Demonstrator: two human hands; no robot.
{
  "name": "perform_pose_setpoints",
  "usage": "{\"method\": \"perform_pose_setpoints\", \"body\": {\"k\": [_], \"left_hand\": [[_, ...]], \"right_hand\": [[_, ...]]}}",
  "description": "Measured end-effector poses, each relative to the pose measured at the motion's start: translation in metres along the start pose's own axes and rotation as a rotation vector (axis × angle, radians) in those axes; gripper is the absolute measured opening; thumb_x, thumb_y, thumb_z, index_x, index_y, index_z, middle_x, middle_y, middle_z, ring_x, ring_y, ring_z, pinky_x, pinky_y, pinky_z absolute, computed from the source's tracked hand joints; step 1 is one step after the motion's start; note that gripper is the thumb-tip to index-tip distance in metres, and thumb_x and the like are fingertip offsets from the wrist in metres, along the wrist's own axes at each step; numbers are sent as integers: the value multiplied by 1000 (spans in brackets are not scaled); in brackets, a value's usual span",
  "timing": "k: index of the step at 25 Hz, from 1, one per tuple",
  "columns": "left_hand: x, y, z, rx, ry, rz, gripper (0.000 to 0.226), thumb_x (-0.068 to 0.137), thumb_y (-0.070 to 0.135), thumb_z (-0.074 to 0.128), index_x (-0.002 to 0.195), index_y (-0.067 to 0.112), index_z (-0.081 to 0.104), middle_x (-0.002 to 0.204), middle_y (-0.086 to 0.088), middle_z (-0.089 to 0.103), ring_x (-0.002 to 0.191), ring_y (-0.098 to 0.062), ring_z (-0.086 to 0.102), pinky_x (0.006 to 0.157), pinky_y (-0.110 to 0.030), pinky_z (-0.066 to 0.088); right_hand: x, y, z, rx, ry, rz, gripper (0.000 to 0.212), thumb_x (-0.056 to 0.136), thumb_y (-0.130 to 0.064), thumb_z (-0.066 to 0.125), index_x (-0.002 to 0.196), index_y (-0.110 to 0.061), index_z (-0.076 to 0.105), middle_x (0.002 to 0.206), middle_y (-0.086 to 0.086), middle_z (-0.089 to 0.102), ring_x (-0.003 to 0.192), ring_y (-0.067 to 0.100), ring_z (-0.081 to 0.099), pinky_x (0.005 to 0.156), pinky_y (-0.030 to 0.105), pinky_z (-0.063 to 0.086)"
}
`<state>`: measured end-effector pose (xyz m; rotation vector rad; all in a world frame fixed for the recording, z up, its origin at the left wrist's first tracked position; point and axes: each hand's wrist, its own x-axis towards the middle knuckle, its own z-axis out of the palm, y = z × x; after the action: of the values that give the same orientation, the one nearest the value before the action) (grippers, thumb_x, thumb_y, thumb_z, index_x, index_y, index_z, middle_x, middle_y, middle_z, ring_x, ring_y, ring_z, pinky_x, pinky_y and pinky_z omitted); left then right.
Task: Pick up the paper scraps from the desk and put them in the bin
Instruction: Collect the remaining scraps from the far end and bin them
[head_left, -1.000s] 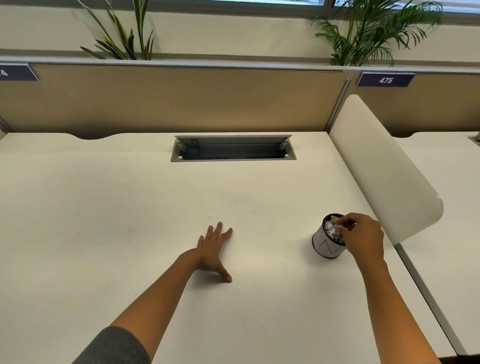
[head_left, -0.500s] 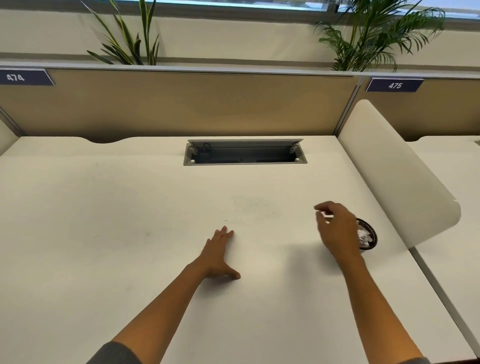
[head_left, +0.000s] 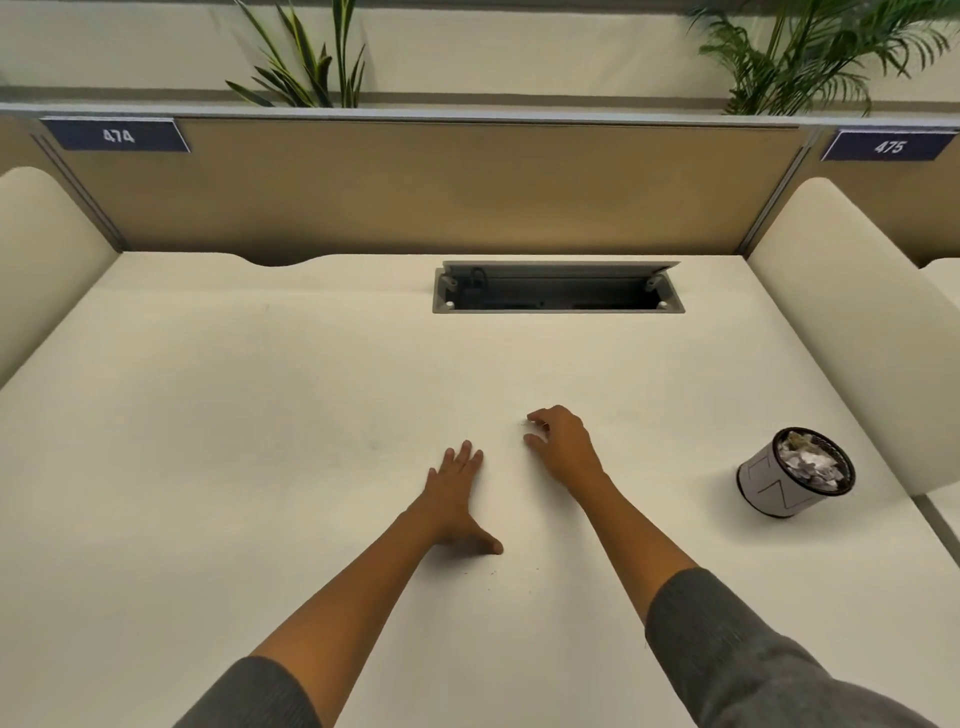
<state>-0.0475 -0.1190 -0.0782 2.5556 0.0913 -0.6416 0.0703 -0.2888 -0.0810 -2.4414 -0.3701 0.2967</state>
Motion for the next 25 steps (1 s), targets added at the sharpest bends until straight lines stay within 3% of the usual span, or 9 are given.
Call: {"method": "perform_pose_setpoints", "body": {"k": [6, 11, 14, 17, 21, 23, 25], "left_hand": [[2, -3, 1, 65, 18, -1, 139, 58, 61, 81, 154, 19, -10, 161, 3, -21, 149, -21, -19, 122, -45, -1], [1, -7, 3, 96, 28, 18, 139, 58, 64, 79, 154, 18, -9, 161, 1, -20, 149, -22, -18, 123, -46, 2], [-1, -9, 1, 105, 28, 30, 138, 59, 65, 78, 154, 18, -9, 162, 2, -20, 149, -21, -17, 123, -46, 2], [-3, -7, 1, 127, 29, 23, 137, 59, 66, 78, 154, 17, -9, 162, 1, -19, 150, -21, -16, 123, -45, 5], [-3, -3, 0, 162, 12, -13, 135, 61, 63, 78, 154, 16, -8, 162, 0, -17, 150, -23, -13, 122, -46, 14], [-3, 2, -1, 190, -4, -36, 135, 62, 62, 79, 154, 15, -8, 162, -1, -16, 150, -24, -12, 120, -47, 20], [-1, 10, -4, 234, -23, -60, 135, 61, 60, 80, 154, 13, -6, 163, -3, -15, 151, -26, -9, 118, -46, 27]], "right_hand": [[2, -10, 8, -40, 107, 53, 12, 90, -15, 65, 94, -8, 74, 99, 6, 68, 92, 23, 64, 82, 35, 51], [0, -22, 16, -191, 117, 74, 18, 97, -16, 52, 101, -6, 67, 106, 8, 63, 97, 26, 61, 80, 37, 51], [0, -28, 25, -402, 23, 77, 24, 101, -10, 36, 111, -1, 56, 118, 14, 55, 109, 29, 54, 82, 38, 47], [-3, -22, 17, -330, -11, 91, 26, 101, -7, 35, 115, 4, 55, 122, 21, 54, 114, 34, 51, 93, 38, 43], [-27, 3, -19, 173, 258, 210, 18, 98, -6, 43, 102, -1, 59, 114, 19, 59, 105, 32, 58, 85, 31, 43], [-41, 25, -50, 220, 427, 242, 18, 98, -8, 45, 98, 0, 61, 109, 21, 61, 99, 32, 59, 81, 28, 40], [-58, 51, -90, 183, 595, 280, 20, 98, -8, 47, 99, 4, 63, 108, 25, 61, 99, 35, 58, 83, 33, 42]]}}
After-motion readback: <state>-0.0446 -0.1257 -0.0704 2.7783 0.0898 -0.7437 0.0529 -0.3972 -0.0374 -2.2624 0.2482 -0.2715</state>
